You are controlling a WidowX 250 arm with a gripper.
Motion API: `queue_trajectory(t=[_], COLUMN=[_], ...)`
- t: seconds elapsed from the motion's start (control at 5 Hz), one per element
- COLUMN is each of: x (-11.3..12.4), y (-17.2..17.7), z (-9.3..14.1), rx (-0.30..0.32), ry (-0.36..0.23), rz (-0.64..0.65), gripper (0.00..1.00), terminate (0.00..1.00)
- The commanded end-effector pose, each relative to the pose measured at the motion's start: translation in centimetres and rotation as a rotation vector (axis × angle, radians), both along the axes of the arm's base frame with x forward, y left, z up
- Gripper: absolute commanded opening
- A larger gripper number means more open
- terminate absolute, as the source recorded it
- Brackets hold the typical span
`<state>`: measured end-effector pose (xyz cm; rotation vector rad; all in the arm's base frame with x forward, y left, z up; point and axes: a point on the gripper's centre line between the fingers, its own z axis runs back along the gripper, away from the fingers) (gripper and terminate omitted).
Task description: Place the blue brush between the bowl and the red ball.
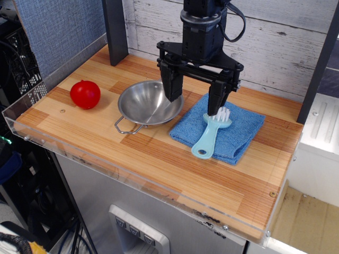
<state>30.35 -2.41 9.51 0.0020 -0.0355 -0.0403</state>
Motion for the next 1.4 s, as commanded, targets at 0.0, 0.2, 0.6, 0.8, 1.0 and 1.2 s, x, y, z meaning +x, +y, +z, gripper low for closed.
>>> queue_trajectory(t=[0.0, 0.2, 0.6, 0.8, 1.0, 1.2], x=[0.0, 1.0, 2.5, 3.2, 3.5, 4.1], y=[0.0, 0.1, 0.3, 0.1, -0.3, -1.1], z=[0.0, -0.8, -2.4, -2.4, -2.4, -2.6], rx=[0.000, 0.004, 0.019, 0.022, 0.023, 0.024], ry=[0.000, -0.001, 0.010, 0.002, -0.012, -0.021], rz=[0.000, 0.004, 0.011, 0.009, 0.005, -0.005], gripper=[1.00, 1.00, 1.00, 1.00, 1.00, 1.00], terminate=[0.00, 0.00, 0.00, 0.00, 0.00, 0.00])
